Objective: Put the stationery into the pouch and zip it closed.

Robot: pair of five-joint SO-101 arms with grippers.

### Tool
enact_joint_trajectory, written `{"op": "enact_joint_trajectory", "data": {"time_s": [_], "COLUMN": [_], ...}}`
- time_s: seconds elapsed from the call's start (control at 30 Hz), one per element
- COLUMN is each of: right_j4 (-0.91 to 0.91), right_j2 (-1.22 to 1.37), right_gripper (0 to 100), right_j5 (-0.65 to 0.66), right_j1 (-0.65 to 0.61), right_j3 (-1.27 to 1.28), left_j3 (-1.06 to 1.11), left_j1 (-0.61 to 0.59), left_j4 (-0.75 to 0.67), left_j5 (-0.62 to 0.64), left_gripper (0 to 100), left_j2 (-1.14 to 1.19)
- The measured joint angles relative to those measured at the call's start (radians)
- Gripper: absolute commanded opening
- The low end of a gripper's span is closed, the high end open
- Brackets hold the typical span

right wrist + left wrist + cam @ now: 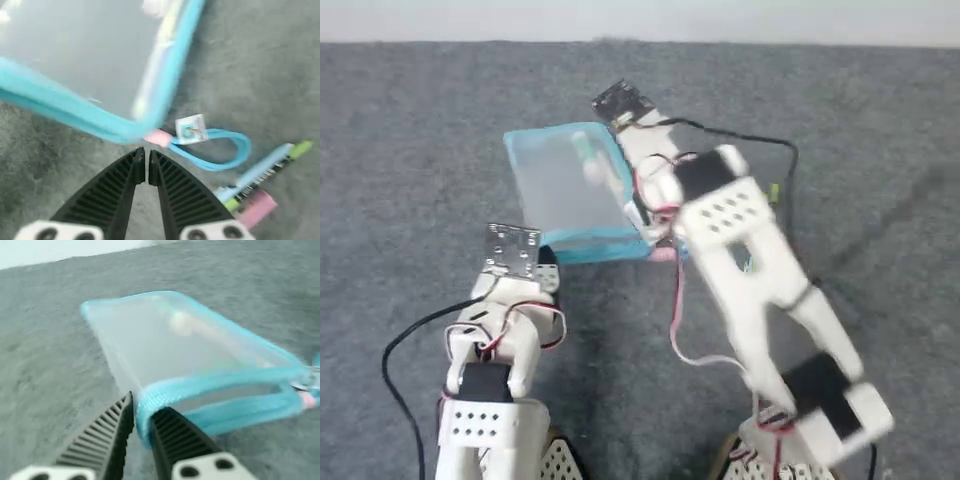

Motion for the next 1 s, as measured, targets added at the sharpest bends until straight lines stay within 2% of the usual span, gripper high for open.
{"op": "enact_joint_trajectory", "data": {"time_s": [0.13,0.3,0.37,0.5,0.57,0.67,0.73,0.77,0.9,1.0], "right_j4": [0.025,0.028,0.005,-0.091,-0.133,-0.166,-0.166,-0.166,-0.175,-0.192], "right_j2": [-0.175,-0.264,-0.265,-0.265,-0.265,-0.265,-0.265,-0.265,-0.265,-0.265], "right_gripper": [0.9,1.0,1.0,1.8,6.8,14.9,16.5,16.6,16.6,16.6], "right_j5": [0.046,0.084,0.091,0.094,0.094,0.094,0.094,0.094,0.094,0.094], "right_j1": [0.077,0.226,0.304,0.473,0.529,0.569,0.572,0.575,0.591,0.591], "right_j3": [0.092,0.328,0.433,0.617,0.681,0.735,0.749,0.756,0.773,0.773], "left_j3": [0.000,0.000,-0.018,-0.058,-0.060,-0.058,-0.058,-0.060,-0.060,-0.060], "left_j1": [-0.055,0.051,0.012,-0.144,-0.118,0.029,0.109,0.104,-0.043,-0.005], "left_j4": [0.000,0.015,0.023,0.041,0.074,0.138,0.160,0.160,0.160,0.160], "left_j5": [0.031,-0.018,-0.006,0.095,0.084,0.009,-0.002,0.000,0.048,0.017], "left_gripper": [1,1,1,1,1,1,1,1,1,1], "left_j2": [0.000,0.000,0.000,0.000,0.000,0.000,0.000,0.000,0.000,0.000]}}
